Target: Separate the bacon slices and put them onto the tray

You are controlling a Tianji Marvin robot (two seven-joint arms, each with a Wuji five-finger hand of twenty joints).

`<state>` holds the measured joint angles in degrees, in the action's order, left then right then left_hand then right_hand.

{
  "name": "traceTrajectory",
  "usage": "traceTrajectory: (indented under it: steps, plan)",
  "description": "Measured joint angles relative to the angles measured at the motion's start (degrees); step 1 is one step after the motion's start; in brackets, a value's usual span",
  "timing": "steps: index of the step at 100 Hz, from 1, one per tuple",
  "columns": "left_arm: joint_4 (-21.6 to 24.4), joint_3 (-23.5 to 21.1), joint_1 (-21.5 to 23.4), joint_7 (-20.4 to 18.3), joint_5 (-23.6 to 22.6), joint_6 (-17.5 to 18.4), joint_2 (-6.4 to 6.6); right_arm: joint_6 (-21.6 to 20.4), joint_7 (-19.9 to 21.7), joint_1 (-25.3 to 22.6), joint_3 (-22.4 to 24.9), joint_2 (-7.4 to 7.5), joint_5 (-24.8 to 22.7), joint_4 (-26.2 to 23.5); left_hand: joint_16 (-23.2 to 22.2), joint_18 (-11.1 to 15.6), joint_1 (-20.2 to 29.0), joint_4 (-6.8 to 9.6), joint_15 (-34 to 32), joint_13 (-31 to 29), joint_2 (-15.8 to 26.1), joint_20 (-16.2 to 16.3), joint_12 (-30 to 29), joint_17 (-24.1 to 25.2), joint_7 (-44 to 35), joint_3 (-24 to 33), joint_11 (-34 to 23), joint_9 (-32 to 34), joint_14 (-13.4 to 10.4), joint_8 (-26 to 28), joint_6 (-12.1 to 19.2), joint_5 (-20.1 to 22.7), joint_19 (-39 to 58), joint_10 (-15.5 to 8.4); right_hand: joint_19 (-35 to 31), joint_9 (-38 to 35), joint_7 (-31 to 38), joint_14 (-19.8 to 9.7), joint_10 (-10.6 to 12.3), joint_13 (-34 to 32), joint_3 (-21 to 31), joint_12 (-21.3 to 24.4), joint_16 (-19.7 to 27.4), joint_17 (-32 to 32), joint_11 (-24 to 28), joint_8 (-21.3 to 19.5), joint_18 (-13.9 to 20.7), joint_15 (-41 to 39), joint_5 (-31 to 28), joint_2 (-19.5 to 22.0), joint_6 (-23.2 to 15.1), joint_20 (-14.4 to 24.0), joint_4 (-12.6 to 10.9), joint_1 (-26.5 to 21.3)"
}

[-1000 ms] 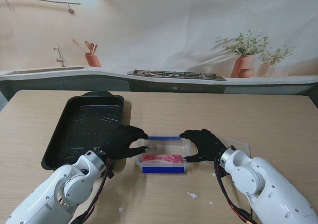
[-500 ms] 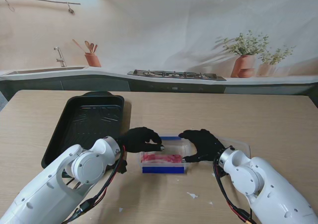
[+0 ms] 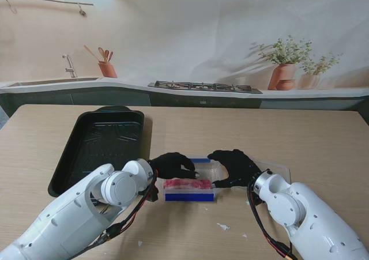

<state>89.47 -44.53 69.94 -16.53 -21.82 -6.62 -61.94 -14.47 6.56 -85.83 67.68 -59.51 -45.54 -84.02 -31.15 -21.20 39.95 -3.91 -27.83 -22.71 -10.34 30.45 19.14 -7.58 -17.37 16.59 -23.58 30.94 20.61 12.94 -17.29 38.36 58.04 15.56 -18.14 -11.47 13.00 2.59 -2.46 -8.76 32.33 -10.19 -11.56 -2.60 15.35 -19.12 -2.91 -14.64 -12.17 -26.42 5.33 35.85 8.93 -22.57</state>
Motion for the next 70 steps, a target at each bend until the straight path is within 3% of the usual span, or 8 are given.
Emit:
traceTrajectory:
  steps: [15, 70]
  plan:
    - [-2.1, 1.5, -1.5, 0.4, 3.7, -2.0, -0.84, 0.0, -0.5, 0.0, -0.2, -0.05, 0.4, 0.1, 0.6, 0.0, 0.0, 0.0, 0.4, 0.8, 0.0, 0.0, -0.1, 0.8, 0.5, 0.0, 0.0, -0.1, 0.0, -0.3, -0.5, 0.0, 0.0, 0.4, 0.0, 0.0, 0.0, 0.0, 0.0, 0.0, 0.0, -1.2, -0.1, 0.0, 2.5, 0.0, 0.0, -0.6, 0.0, 0.0, 0.0, 0.0, 0.0, 0.0]
    - [-7.4, 8.4, -7.4, -0.6, 6.3, -4.5, -2.33, 0.2, -0.6, 0.1, -0.3, -0.19, 0.9, 0.3, 2.2, 0.7, 0.0, 0.0, 2.4, 3.5, 1.3, -2.1, -0.5, 4.1, 2.3, -2.8, 0.7, -1.9, 0.0, -1.3, -1.3, -1.4, -4.3, 1.1, 0.0, 0.0, 0.1, 0.0, -0.1, 0.0, 0.0, -1.2, -0.1, 0.1, 3.3, -0.6, -0.1, -0.7, -0.1, 0.0, 0.0, 0.0, 0.0, -0.7]
